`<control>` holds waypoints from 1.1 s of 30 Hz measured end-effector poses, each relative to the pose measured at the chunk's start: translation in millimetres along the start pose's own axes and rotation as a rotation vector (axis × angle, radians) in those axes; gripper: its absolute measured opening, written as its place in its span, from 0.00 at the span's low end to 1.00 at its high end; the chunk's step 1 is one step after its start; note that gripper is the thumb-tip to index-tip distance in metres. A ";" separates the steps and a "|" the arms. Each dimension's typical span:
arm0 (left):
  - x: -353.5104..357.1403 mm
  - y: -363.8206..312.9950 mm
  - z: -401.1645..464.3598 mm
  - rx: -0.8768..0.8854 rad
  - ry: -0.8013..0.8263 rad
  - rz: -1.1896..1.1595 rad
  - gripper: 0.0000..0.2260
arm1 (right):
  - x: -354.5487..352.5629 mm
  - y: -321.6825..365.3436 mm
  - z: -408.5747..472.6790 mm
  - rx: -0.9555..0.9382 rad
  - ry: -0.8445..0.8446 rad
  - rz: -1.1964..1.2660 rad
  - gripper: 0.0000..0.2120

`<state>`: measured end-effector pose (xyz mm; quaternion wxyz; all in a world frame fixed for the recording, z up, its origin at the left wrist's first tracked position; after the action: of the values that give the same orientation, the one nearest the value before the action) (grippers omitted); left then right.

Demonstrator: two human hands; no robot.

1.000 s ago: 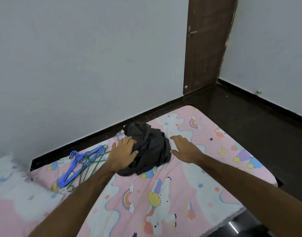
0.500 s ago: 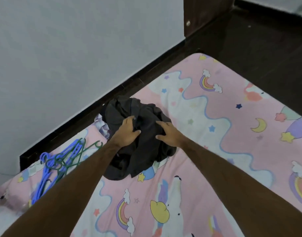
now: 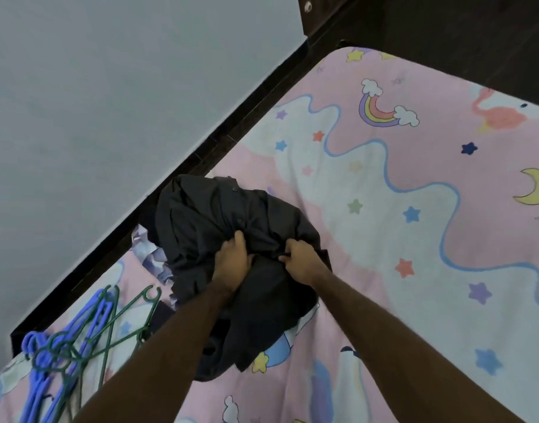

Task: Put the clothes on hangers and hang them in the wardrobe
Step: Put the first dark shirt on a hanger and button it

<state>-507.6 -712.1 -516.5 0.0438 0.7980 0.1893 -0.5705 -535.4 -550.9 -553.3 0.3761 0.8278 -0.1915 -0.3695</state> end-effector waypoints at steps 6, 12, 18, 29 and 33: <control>32.0 8.1 3.8 -0.019 -0.091 0.014 0.13 | 9.9 -11.3 11.9 -0.020 -0.074 -0.042 0.07; 38.8 7.6 4.9 0.134 -0.261 0.049 0.12 | 3.7 -11.9 12.2 -0.036 -0.185 -0.105 0.11; -15.2 5.9 -44.5 0.435 -0.457 -0.193 0.07 | -15.7 24.1 -100.6 -0.146 -0.475 0.320 0.17; -192.4 -76.3 -302.9 1.196 -0.120 -1.070 0.06 | -44.9 113.0 -450.4 -0.404 -1.330 0.691 0.17; -211.9 -108.6 -424.8 1.612 0.014 -0.878 0.05 | -56.1 127.5 -579.7 -0.563 -1.628 0.835 0.13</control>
<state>-224.9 -543.6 -157.5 -0.7478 0.4471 0.0206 -0.4904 -138.9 -320.7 -172.3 0.4143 0.0609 -0.5782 -0.7003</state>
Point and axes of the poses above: each hand's wrist, its own z-axis towards the middle knuckle, its own x-axis out of the palm, y = z × x, the point moved 9 cm from there along z, towards the middle knuckle, and after that the axes turned 1 degree about z, right-handed, at the moved point
